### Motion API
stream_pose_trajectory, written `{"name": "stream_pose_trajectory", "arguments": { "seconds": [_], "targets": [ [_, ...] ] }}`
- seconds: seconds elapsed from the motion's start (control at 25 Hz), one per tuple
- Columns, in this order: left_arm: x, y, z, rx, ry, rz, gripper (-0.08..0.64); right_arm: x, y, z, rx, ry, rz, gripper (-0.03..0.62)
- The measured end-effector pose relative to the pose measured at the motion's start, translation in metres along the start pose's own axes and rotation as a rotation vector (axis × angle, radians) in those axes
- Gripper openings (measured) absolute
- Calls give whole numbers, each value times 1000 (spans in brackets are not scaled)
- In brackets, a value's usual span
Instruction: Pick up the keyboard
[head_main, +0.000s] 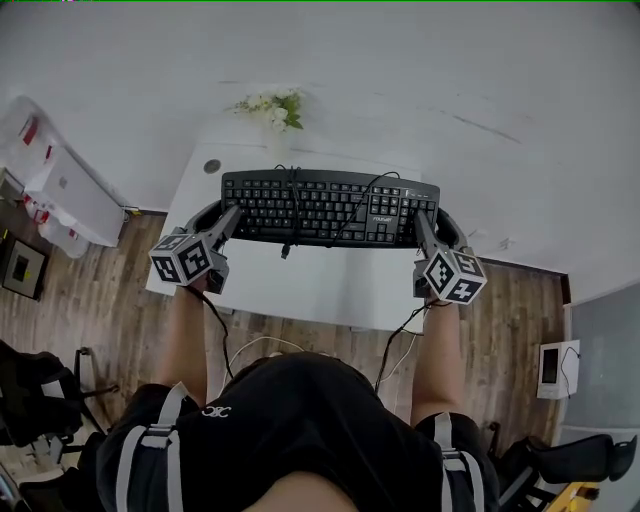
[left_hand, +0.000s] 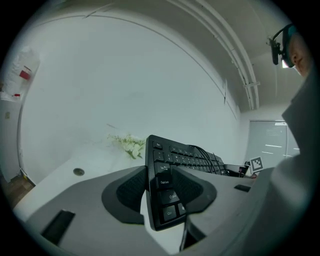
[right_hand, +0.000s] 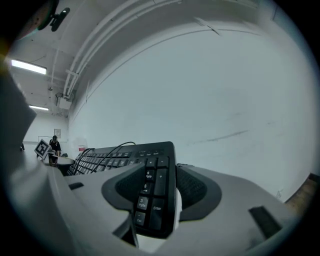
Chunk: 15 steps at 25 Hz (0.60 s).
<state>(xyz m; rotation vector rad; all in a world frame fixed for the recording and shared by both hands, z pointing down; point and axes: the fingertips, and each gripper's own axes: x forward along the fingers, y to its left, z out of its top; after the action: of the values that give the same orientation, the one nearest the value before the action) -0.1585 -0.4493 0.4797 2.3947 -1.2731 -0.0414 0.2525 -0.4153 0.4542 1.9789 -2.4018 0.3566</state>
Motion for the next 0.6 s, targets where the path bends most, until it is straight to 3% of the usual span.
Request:
{"name": "stream_pose_trajectory", "arguments": {
  "seconds": [0.28, 0.6],
  "targets": [
    [-10, -23, 64, 60, -146, -35, 176, -9, 17, 83, -64, -165, 32, 202],
    [-27, -47, 109, 135, -240, -67, 176, -29, 25, 115, -45, -258, 28, 200]
  ]
}}
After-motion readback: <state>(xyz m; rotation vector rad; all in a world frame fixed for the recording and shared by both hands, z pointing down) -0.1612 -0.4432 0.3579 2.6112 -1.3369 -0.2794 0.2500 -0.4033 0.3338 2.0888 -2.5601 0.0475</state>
